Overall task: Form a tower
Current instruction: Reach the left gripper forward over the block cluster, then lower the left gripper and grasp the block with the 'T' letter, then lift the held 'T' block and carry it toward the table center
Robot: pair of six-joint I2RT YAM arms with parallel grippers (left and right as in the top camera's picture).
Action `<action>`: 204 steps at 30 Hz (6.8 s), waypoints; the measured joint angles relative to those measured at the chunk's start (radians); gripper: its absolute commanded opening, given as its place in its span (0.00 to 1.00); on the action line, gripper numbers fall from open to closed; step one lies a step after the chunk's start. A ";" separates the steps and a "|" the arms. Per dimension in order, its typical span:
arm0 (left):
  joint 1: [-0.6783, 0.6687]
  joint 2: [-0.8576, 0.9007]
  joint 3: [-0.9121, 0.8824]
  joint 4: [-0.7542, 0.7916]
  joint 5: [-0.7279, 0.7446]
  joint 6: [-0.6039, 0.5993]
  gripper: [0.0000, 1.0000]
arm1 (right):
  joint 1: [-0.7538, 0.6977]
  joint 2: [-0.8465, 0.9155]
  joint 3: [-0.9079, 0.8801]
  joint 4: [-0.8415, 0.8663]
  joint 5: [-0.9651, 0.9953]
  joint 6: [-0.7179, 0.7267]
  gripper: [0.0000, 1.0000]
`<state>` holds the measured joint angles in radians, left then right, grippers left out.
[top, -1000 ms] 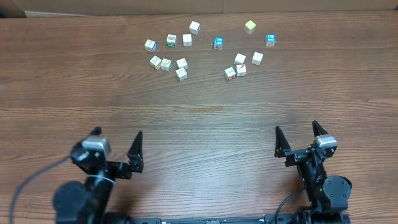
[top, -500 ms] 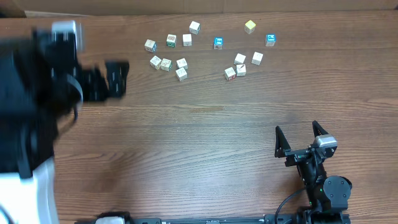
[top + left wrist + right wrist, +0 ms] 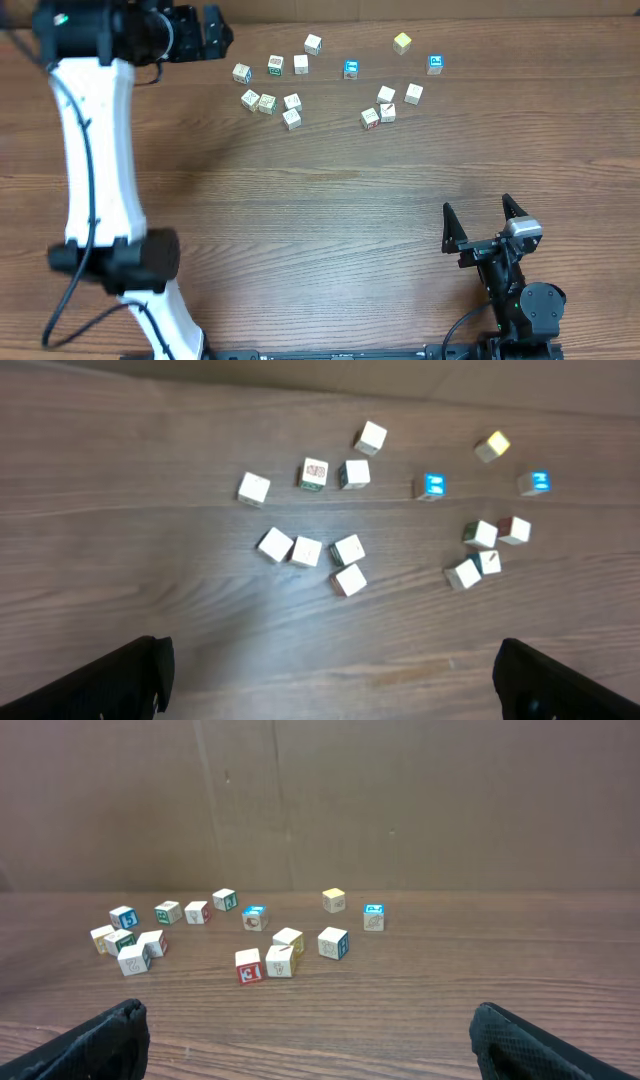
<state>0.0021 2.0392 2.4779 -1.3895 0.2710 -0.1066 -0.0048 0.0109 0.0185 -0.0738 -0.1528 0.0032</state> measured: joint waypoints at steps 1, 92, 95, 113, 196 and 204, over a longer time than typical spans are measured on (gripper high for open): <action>-0.001 0.029 0.000 0.014 0.009 -0.002 0.65 | 0.000 0.000 0.000 0.000 0.000 0.000 1.00; -0.330 0.581 0.003 0.253 -0.380 -0.382 0.45 | 0.000 0.000 0.000 0.000 0.000 0.000 1.00; -0.330 0.586 0.003 0.253 -0.381 -0.385 0.40 | 0.000 0.000 0.000 0.000 0.000 0.000 1.00; -0.330 0.620 0.111 0.196 -0.381 -0.333 0.25 | 0.000 0.000 0.000 0.000 0.000 0.000 1.00; -0.700 -0.141 -1.170 0.583 -0.434 -0.568 0.19 | 0.000 0.000 0.000 0.000 0.000 0.000 1.00; -0.700 -0.141 -1.180 0.613 -0.437 -0.576 0.18 | 0.000 0.000 0.000 0.000 0.000 0.000 1.00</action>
<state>-0.6979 1.8984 1.2976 -0.7765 -0.1658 -0.6823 -0.0048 0.0109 0.0185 -0.0734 -0.1528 0.0036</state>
